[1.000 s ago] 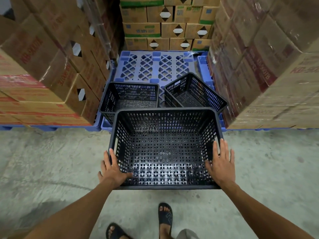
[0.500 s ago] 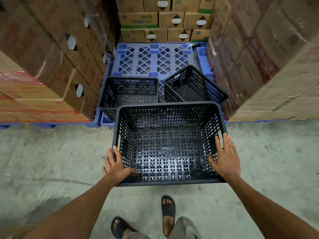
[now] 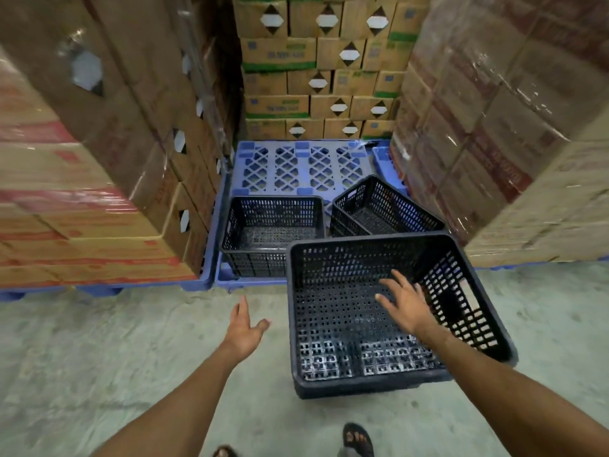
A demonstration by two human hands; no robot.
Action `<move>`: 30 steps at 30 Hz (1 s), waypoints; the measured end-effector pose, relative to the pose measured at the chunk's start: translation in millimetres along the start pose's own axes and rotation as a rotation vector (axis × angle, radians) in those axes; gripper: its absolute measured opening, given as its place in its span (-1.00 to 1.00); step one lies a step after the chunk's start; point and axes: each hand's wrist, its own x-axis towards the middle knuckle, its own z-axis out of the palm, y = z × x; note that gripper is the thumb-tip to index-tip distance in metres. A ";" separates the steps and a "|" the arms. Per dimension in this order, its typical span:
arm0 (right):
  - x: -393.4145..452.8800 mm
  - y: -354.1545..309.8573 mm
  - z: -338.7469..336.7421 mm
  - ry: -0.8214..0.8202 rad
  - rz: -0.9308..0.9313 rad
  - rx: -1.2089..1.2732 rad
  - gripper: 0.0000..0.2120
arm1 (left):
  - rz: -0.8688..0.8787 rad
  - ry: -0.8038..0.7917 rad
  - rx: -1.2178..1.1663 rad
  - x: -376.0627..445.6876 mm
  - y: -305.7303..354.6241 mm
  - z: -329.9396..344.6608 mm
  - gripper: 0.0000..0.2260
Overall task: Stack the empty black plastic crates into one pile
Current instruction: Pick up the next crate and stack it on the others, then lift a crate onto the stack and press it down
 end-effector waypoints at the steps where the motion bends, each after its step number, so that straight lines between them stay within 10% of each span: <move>1: 1.3 -26.5 2.4 0.001 0.013 0.031 -0.50 | -0.011 -0.007 -0.035 0.9 -6.5 -20.5 -0.28; 13: 58.4 -250.9 16.3 0.049 -0.100 0.149 -0.47 | -0.029 -0.017 -0.146 58.9 -41.5 -205.4 -0.38; 30: 338.2 -243.6 56.7 -0.106 0.138 0.423 -0.44 | -0.169 -0.128 0.101 331.9 27.3 -229.5 -0.43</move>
